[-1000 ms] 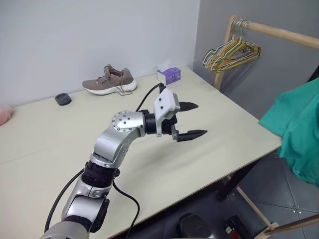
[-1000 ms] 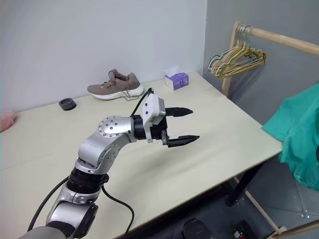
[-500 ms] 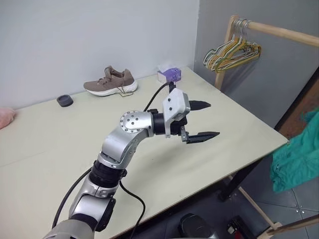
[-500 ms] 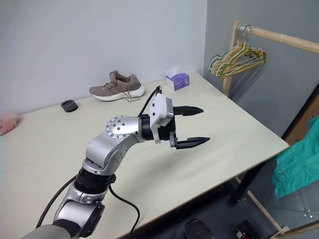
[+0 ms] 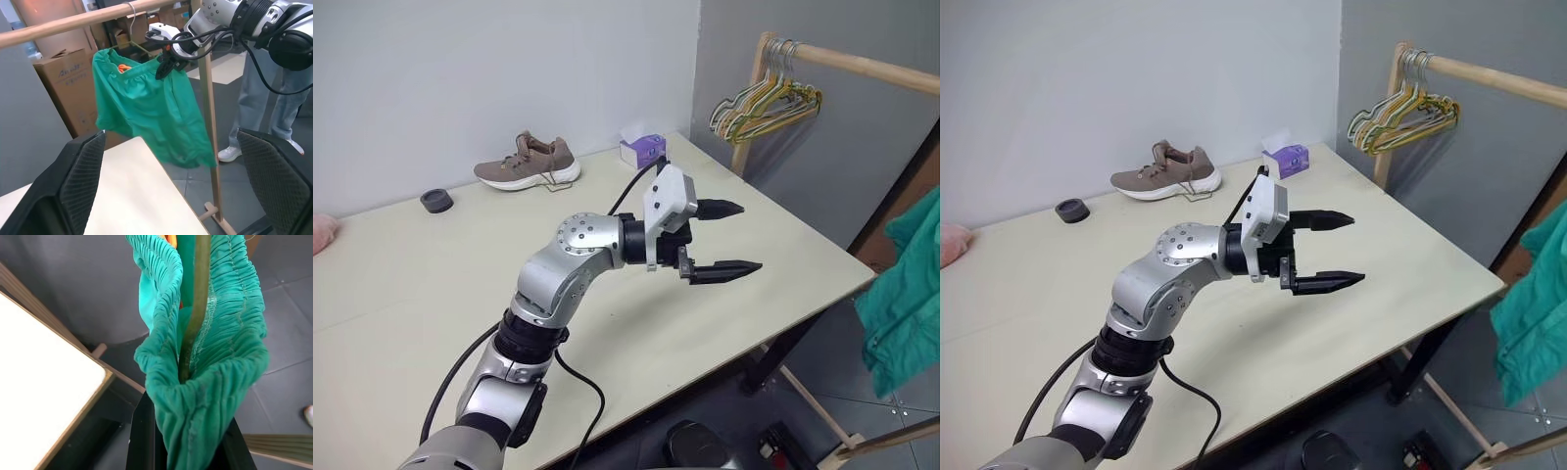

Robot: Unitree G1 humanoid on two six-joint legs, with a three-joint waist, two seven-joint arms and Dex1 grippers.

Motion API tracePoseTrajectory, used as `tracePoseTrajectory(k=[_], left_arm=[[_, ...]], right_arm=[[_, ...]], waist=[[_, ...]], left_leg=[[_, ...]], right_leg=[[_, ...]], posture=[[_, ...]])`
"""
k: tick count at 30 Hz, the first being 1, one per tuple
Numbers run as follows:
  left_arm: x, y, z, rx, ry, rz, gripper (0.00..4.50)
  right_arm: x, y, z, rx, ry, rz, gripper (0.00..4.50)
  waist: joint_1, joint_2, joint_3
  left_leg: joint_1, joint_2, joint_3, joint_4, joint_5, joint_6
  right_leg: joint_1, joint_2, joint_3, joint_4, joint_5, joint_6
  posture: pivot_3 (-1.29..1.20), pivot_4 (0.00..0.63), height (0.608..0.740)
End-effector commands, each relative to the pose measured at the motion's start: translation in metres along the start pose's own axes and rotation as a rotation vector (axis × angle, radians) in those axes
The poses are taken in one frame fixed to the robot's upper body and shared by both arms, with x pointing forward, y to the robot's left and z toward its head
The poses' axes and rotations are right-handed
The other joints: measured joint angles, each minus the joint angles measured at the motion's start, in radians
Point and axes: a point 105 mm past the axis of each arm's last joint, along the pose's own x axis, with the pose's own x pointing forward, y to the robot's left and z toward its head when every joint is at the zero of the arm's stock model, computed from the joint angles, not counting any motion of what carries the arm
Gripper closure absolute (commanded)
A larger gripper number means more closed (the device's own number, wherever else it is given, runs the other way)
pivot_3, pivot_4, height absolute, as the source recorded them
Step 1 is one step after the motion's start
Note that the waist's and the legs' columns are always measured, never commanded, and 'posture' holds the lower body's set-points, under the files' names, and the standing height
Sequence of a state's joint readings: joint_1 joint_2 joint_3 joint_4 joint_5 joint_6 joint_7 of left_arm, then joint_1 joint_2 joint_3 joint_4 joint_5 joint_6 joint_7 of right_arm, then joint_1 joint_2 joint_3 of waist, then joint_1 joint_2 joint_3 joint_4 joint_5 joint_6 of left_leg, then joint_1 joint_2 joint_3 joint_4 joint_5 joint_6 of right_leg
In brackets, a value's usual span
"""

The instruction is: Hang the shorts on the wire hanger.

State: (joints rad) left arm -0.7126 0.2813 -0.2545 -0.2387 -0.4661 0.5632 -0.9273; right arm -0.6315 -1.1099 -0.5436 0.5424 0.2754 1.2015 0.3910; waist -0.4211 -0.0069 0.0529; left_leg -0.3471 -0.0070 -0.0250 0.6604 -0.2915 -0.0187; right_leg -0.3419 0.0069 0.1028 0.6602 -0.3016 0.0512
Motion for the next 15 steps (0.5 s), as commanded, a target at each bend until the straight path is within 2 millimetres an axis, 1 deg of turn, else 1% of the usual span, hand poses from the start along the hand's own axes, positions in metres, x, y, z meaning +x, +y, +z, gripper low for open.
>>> tracePoseTrajectory(k=[1, 5, 10, 13, 15], left_arm=[[0.003, -0.003, 0.014, 0.046, -0.027, -0.020, 0.00], [0.004, -0.003, 0.013, 0.042, -0.031, -0.017, 0.00], [0.004, -0.004, 0.011, 0.038, -0.026, -0.024, 0.00], [0.004, -0.003, 0.010, 0.037, -0.025, -0.024, 0.00], [0.004, -0.003, 0.008, 0.038, -0.022, -0.021, 0.00]], right_arm=[[-0.018, 0.006, 0.022, 0.034, -0.123, 0.024, 3.11], [-0.032, 0.011, 0.028, 0.031, -0.220, 0.013, 1.68], [-0.046, 0.002, 0.039, -0.004, -0.363, -0.115, 0.02], [-0.051, 0.002, 0.046, -0.028, -0.435, -0.164, 0.02], [-0.059, 0.004, 0.057, -0.100, -0.515, -0.207, 0.02]], waist=[[0.001, 0.000, 0.000], [0.006, 0.000, 0.000], [0.006, 0.001, 0.000], [0.004, 0.001, 0.000], [0.003, 0.001, 0.000]], left_leg=[[0.000, 0.000, 0.000, 0.000, 0.000, 0.000], [0.000, 0.000, -0.001, 0.000, 0.000, 0.000], [0.000, 0.000, 0.000, 0.000, 0.000, 0.000], [0.000, 0.000, 0.000, 0.000, 0.000, 0.000], [0.000, 0.000, 0.000, 0.000, 0.000, 0.000]], right_leg=[[0.000, 0.000, 0.000, 0.000, 0.000, 0.000], [0.000, 0.000, 0.001, 0.000, 0.000, 0.000], [0.000, 0.000, 0.002, 0.000, 0.000, 0.001], [0.000, 0.000, 0.003, 0.000, 0.000, 0.001], [-0.001, 0.000, 0.003, 0.000, 0.000, 0.001]], posture=[[-0.43, 0.045, 0.740], [-0.43, 0.042, 0.740], [-0.44, 0.036, 0.740], [-0.44, 0.034, 0.740], [-0.44, 0.034, 0.740]])
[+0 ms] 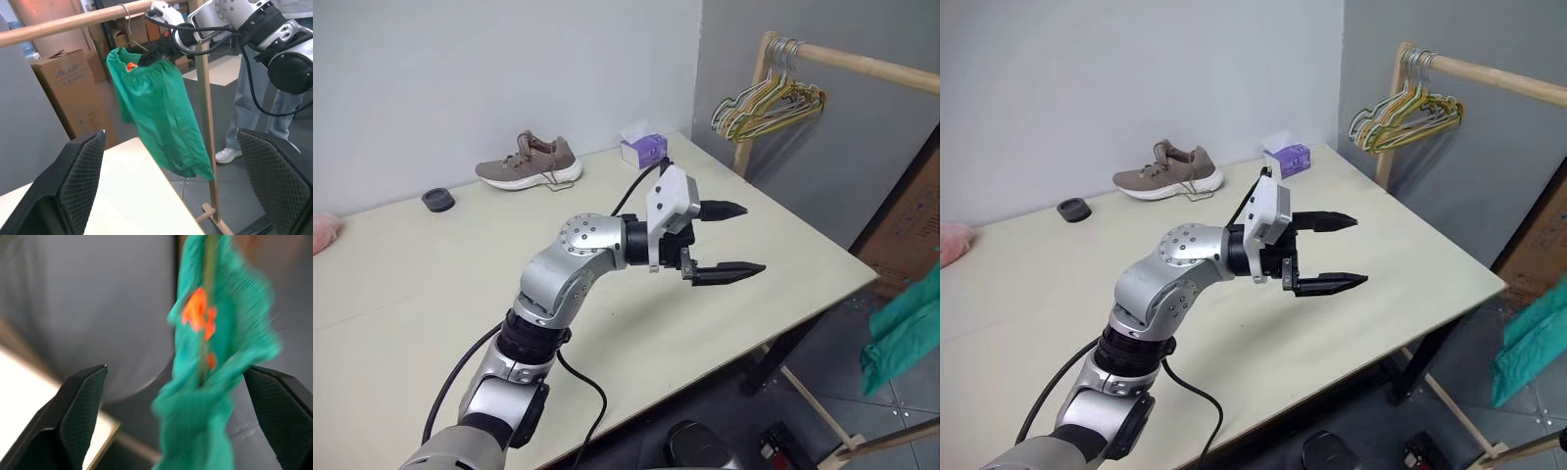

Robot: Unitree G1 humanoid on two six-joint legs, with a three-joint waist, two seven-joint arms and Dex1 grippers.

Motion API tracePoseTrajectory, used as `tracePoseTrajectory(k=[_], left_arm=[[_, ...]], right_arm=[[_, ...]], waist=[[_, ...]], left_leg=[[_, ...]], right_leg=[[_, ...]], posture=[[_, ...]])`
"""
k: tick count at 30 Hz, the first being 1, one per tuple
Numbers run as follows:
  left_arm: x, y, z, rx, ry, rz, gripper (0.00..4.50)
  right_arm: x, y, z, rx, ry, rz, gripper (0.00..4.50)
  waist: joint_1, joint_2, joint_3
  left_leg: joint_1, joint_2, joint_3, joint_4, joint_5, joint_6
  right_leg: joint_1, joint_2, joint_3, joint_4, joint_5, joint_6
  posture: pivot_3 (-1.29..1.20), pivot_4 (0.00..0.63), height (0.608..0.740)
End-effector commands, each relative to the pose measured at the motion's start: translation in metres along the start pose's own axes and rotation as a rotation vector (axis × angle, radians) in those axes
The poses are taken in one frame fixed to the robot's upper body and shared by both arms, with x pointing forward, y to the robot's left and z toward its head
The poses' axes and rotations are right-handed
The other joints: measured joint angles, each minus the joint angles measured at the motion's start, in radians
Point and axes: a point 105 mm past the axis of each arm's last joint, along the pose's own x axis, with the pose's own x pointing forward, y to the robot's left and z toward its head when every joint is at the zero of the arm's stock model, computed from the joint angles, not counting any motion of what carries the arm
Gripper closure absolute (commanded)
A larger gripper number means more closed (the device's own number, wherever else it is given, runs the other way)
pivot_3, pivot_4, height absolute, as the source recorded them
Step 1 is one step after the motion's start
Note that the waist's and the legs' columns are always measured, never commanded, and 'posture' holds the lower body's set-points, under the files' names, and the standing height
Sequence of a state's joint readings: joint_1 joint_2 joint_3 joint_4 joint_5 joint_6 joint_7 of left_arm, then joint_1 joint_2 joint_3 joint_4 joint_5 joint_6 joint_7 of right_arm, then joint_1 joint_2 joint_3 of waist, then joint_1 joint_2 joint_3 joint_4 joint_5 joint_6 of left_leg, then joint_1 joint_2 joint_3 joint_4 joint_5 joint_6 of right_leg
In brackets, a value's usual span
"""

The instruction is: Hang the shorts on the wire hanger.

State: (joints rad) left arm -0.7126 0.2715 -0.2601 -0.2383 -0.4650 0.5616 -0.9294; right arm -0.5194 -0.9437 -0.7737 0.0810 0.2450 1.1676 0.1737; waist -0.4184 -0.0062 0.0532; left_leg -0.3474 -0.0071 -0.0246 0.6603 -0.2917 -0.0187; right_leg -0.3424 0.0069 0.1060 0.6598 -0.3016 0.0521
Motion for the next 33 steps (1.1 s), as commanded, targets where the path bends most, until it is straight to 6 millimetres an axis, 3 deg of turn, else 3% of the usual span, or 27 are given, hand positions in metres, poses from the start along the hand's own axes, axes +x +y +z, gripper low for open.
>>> tracePoseTrajectory(k=[1, 5, 8, 10, 12, 15, 18, 22, 25, 28, 33], left_arm=[[0.000, 0.000, 0.007, 0.039, -0.014, -0.008, 0.00], [-0.005, 0.004, 0.001, 0.037, 0.005, 0.027, 0.00], [-0.012, 0.014, -0.007, 0.045, 0.032, 0.114, 0.00], [-0.023, 0.028, -0.016, 0.050, 0.065, 0.238, 0.00], [-0.045, 0.051, -0.030, 0.056, 0.122, 0.462, 0.00], [-0.100, 0.076, -0.060, 0.050, 0.248, 0.868, 0.00], [-0.133, 0.079, -0.078, 0.068, 0.354, 1.083, 0.00], [-0.206, 0.064, -0.116, 0.004, 0.516, 1.432, 0.00], [-0.236, 0.051, -0.123, -0.034, 0.511, 1.577, 0.00], [-0.257, 0.042, -0.127, -0.096, 0.500, 1.676, 0.00], [-0.269, 0.038, -0.125, -0.114, 0.474, 1.732, 0.00]], right_arm=[[-0.012, -0.002, 0.034, -0.090, -0.194, -0.065, 0.02], [-0.022, 0.011, 0.058, -0.207, -0.369, -0.088, 0.02], [-0.033, 0.054, 0.068, -0.271, -0.518, 0.064, 0.02], [-0.042, 0.091, 0.060, -0.303, -0.565, 0.215, 0.02], [-0.052, 0.137, 0.038, -0.324, -0.567, 0.421, 0.02], [-0.070, 0.200, -0.003, -0.316, -0.568, 0.682, 0.02], [-0.078, 0.232, -0.031, -0.299, -0.547, 0.806, 0.02], [-0.096, 0.296, -0.086, -0.298, -0.497, 1.045, 0.02], [-0.101, 0.322, -0.109, -0.250, -0.433, 1.135, 0.02], [-0.097, 0.336, -0.124, -0.225, -0.385, 1.154, 0.02], [-0.084, 0.341, -0.137, -0.210, -0.346, 1.113, 0.02]], waist=[[0.000, 0.000, 0.000], [0.000, 0.000, 0.000], [-0.004, 0.001, -0.001], [-0.006, 0.001, -0.001], [-0.005, 0.000, -0.001], [0.002, -0.001, -0.002], [0.030, -0.002, -0.001], [0.080, -0.007, -0.006], [0.133, -0.009, -0.007], [0.202, -0.009, -0.007], [0.279, -0.011, -0.009]], left_leg=[[0.000, 0.000, 0.000, 0.000, 0.000, 0.000], [0.000, 0.000, 0.000, 0.000, 0.000, 0.000], [0.000, 0.000, 0.000, 0.000, 0.000, 0.000], [0.000, 0.001, 0.000, 0.000, 0.000, 0.000], [0.000, 0.001, -0.001, 0.000, 0.000, 0.000], [0.000, 0.002, -0.002, 0.000, 0.000, 0.000], [-0.001, 0.002, -0.004, 0.000, 0.000, 0.000], [-0.012, 0.001, -0.008, 0.003, 0.000, 0.000], [-0.017, 0.000, -0.012, 0.003, 0.000, 0.000], [-0.022, -0.002, -0.015, 0.003, 0.000, -0.001], [-0.028, -0.003, -0.019, 0.004, 0.000, -0.001]], right_leg=[[0.000, 0.000, 0.000, 0.000, 0.000, 0.000], [0.000, 0.000, 0.001, 0.000, 0.000, 0.000], [0.000, 0.000, 0.002, 0.000, 0.000, 0.000], [0.000, 0.001, 0.002, 0.000, 0.000, 0.000], [0.000, 0.001, 0.002, 0.000, 0.000, 0.000], [-0.001, 0.001, 0.002, 0.001, 0.000, 0.001], [-0.003, 0.001, 0.000, 0.004, 0.000, 0.001], [-0.013, -0.001, -0.003, 0.004, 0.002, 0.001], [-0.019, -0.007, -0.009, 0.005, 0.005, -0.004], [-0.023, -0.010, -0.012, 0.007, 0.006, -0.005], [-0.029, -0.012, -0.017, 0.007, 0.007, -0.007]], posture=[[-0.43, 0.029, 0.740], [-0.43, 0.026, 0.740], [-0.42, 0.015, 0.740], [-0.40, 0.005, 0.740], [-0.37, 0.000, 0.740], [-0.33, 0.000, 0.740], [-0.28, 0.000, 0.740], [-0.22, 0.000, 0.740], [-0.17, 0.000, 0.740], [-0.15, 0.000, 0.740], [-0.09, 0.000, 0.740]])
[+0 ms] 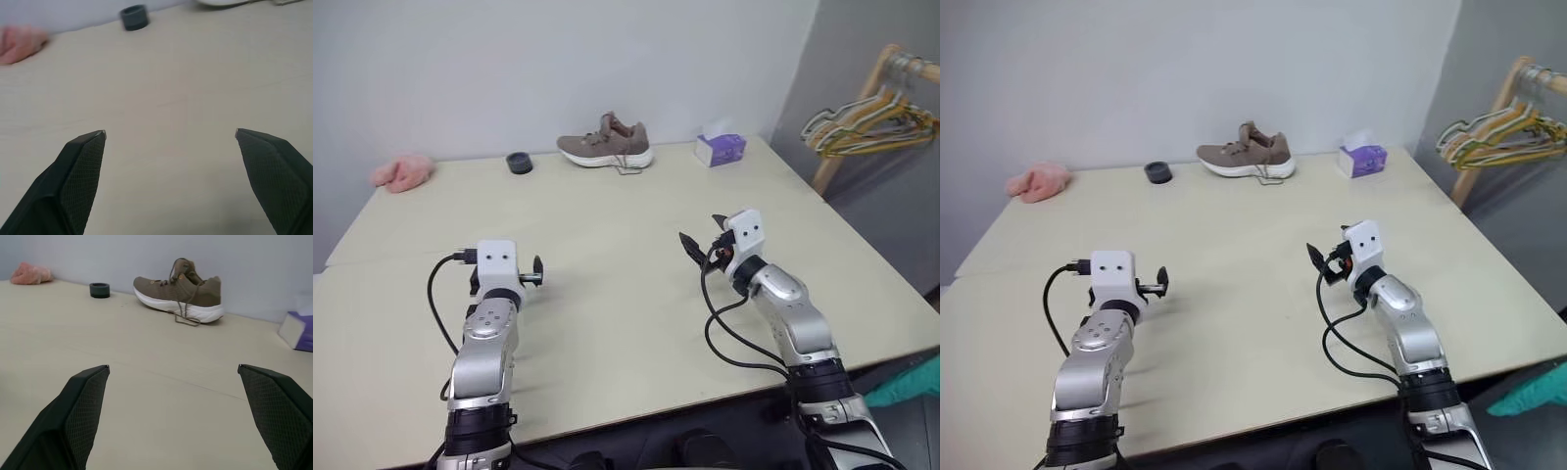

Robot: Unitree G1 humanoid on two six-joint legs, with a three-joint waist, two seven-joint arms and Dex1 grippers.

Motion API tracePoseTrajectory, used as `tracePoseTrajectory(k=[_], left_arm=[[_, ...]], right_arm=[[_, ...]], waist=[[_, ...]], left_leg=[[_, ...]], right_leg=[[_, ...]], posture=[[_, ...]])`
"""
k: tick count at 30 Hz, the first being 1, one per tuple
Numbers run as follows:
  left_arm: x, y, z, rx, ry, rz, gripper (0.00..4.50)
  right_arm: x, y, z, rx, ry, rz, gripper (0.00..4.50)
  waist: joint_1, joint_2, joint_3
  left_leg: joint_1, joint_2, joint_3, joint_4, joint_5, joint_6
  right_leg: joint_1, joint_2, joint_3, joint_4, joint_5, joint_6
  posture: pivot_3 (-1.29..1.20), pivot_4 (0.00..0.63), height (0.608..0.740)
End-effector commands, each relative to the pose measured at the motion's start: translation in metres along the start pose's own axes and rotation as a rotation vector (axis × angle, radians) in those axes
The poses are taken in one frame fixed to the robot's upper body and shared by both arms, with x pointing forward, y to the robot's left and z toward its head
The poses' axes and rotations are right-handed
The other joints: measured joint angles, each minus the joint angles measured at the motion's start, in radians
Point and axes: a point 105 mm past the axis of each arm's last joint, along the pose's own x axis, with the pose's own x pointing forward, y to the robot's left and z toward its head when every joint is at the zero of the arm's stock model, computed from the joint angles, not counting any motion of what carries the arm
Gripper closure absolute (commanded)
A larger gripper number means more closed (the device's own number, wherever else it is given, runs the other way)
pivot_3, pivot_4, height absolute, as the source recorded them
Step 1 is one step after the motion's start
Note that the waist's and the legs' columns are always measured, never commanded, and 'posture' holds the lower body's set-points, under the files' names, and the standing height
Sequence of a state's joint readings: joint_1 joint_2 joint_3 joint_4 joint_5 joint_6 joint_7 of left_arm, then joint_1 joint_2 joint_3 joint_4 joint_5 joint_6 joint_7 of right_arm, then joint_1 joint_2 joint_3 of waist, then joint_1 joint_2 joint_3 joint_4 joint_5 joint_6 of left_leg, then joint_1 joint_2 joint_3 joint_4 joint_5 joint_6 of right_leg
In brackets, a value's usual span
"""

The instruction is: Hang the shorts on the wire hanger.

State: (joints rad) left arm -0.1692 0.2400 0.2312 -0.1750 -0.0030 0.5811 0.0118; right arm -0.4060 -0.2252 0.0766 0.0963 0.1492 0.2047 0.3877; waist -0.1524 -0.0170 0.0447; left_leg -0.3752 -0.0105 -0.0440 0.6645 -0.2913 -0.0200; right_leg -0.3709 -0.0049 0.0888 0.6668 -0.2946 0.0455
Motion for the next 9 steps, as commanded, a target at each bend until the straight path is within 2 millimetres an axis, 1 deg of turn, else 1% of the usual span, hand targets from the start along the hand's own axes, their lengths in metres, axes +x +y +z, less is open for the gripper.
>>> tracePoseTrajectory(k=[1, 4, 7, 9], left_arm=[[-0.004, 0.003, 0.018, -0.021, -0.075, 0.011, 0.00], [-0.004, 0.001, 0.020, -0.023, -0.083, -0.006, 0.00], [-0.001, -0.004, 0.026, -0.008, -0.097, -0.040, 0.00], [-0.002, -0.007, 0.031, -0.002, -0.117, -0.058, 0.00]], right_arm=[[0.003, -0.007, 0.002, -0.005, -0.029, -0.028, 0.02], [-0.001, -0.008, -0.005, 0.023, -0.014, -0.025, 0.02], [-0.001, -0.007, -0.007, 0.023, -0.007, -0.010, 0.02], [-0.003, -0.007, -0.008, 0.021, -0.004, -0.003, 0.02]], waist=[[0.022, 0.000, 0.000], [0.044, 0.000, 0.000], [0.065, -0.001, 0.002], [0.068, -0.001, 0.002]], left_leg=[[0.000, 0.000, 0.000, 0.000, 0.000, 0.000], [-0.001, 0.000, -0.001, 0.000, 0.001, -0.002], [-0.001, -0.001, -0.001, 0.000, 0.001, -0.002], [0.002, 0.000, -0.001, 0.000, 0.001, -0.002]], right_leg=[[0.000, 0.000, 0.000, 0.000, 0.000, 0.000], [-0.002, 0.000, -0.001, 0.002, 0.001, -0.001], [-0.003, 0.000, -0.001, 0.007, 0.000, -0.002], [-0.003, 0.001, -0.001, 0.011, 0.000, -0.003]], posture=[[-0.07, 0.000, 0.740], [-0.05, 0.004, 0.740], [-0.03, 0.039, 0.740], [-0.01, 0.025, 0.740]])
